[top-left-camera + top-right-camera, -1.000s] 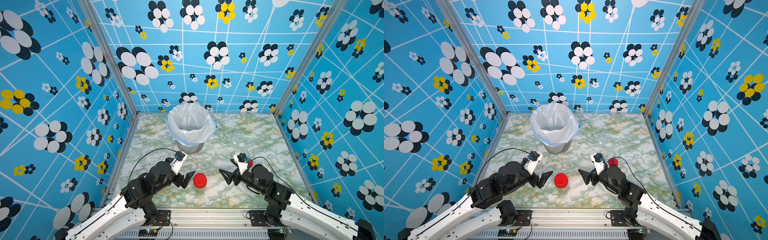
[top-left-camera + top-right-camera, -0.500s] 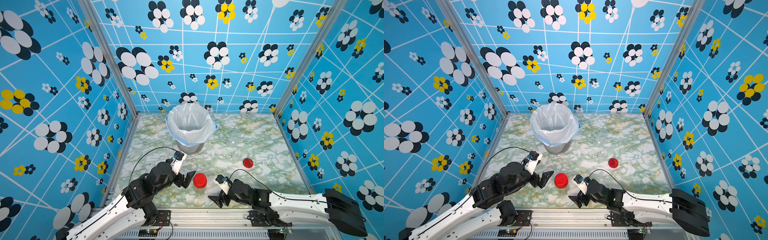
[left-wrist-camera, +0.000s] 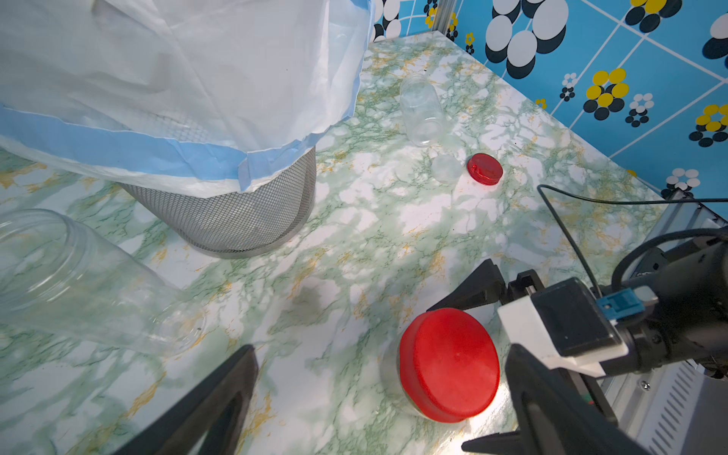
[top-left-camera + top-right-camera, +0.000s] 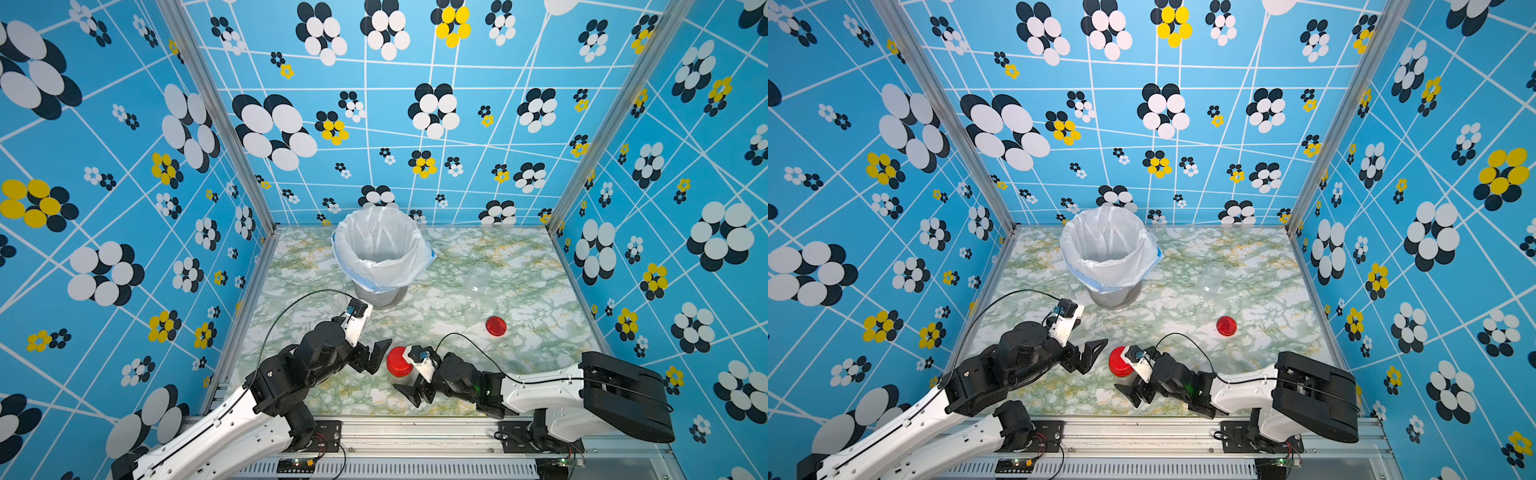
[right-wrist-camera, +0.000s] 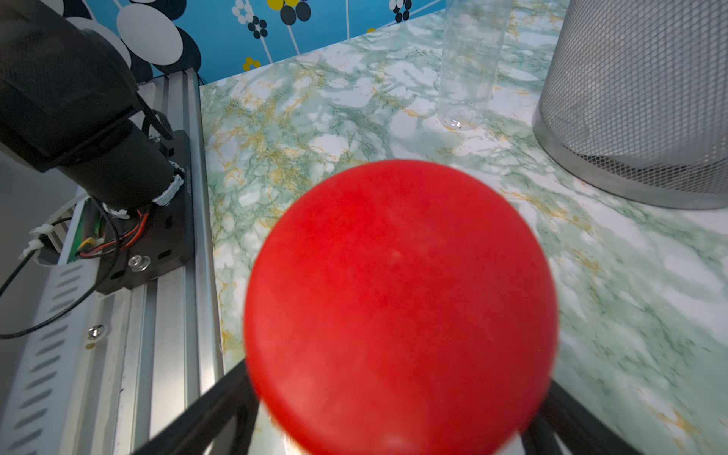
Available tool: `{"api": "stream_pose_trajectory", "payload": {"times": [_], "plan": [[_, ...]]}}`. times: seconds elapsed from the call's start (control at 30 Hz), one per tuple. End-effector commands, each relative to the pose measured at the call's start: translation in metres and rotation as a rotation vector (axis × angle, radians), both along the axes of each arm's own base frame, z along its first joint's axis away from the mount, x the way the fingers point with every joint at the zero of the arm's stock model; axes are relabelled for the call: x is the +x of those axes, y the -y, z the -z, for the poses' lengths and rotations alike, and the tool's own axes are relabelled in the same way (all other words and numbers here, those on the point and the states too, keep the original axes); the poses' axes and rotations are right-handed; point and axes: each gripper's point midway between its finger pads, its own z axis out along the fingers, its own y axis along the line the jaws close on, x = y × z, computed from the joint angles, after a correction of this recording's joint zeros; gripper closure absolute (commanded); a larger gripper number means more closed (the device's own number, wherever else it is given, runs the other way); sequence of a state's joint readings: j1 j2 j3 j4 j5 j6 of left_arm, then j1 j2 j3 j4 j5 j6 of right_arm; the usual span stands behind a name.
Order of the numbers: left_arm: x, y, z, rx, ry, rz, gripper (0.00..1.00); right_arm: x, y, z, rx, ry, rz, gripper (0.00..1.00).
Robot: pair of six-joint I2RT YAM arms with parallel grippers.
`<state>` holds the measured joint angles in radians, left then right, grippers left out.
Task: Empty moldy mung beans from jars
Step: Pick up the jar from the center of the board.
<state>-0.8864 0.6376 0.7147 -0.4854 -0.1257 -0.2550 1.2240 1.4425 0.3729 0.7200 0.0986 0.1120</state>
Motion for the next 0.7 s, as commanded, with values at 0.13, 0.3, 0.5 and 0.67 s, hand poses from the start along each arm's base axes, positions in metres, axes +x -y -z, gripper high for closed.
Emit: {"api": "stream_pose_trajectory", "payload": {"times": [0.13, 0.3, 0.5, 0.67], "plan": [[0.0, -0.008, 0.001, 0.004, -0.003, -0.037, 0.0, 0.019, -0.023, -0.017, 0.1, 0.034, 0.028, 0.04], [-0.001, -0.013, 0.003, 0.012, 0.006, -0.047, 0.0, 0.03, -0.031, -0.012, 0.117, 0.008, 0.045, 0.07], [-0.002, -0.017, 0.01, 0.021, -0.001, -0.055, 0.01, 0.04, -0.028, -0.017, 0.134, 0.02, 0.072, 0.38], [-0.003, -0.02, 0.013, 0.032, 0.003, -0.061, 0.0, 0.046, -0.022, -0.041, 0.121, 0.07, 0.093, 0.43]]}}
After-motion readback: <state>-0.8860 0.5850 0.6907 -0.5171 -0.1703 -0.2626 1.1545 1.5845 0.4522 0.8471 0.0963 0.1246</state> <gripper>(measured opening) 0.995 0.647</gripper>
